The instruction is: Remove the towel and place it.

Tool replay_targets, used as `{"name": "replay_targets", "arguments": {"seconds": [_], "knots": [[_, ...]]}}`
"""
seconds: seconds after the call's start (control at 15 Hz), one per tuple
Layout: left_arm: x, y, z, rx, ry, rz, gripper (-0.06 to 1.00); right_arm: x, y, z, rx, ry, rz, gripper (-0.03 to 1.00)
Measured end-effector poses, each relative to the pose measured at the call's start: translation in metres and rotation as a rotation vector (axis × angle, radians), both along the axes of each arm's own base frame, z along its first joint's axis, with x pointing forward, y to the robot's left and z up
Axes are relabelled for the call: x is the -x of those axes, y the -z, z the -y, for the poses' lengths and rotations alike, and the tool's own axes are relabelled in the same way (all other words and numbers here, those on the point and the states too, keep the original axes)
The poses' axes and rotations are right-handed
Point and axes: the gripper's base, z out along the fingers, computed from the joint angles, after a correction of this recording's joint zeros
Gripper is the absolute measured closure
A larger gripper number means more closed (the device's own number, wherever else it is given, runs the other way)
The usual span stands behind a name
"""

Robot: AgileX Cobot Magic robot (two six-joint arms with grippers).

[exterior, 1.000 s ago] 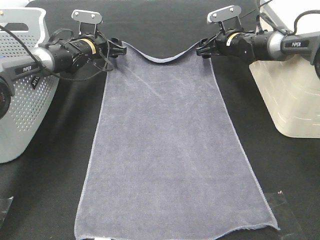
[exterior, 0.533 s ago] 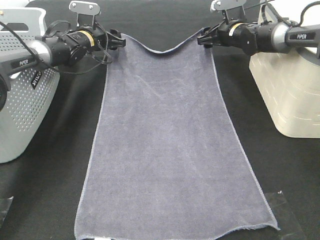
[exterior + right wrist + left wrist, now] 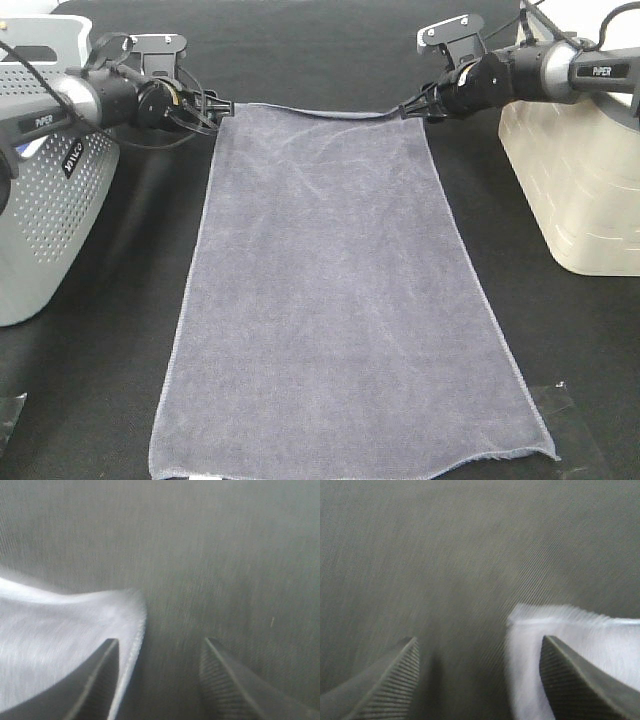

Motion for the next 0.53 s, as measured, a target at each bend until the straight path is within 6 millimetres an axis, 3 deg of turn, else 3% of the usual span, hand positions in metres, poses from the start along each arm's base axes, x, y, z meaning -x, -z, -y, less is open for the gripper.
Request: {"name": "replay_targets", "arguments": {"seconds": [0.27, 0.53], "knots": [[0.0, -0.025, -0.001, 0.028, -0.023, 0.005, 0.29, 0.004, 0.0, 0.0, -0.063, 0.048, -0.069, 0.24], [0.002, -0.056, 0.003, 0.061, -0.034, 0.027, 0.29, 0.01, -0.033, 0.0, -0.092, 0.075, -0.114, 0.22]]}}
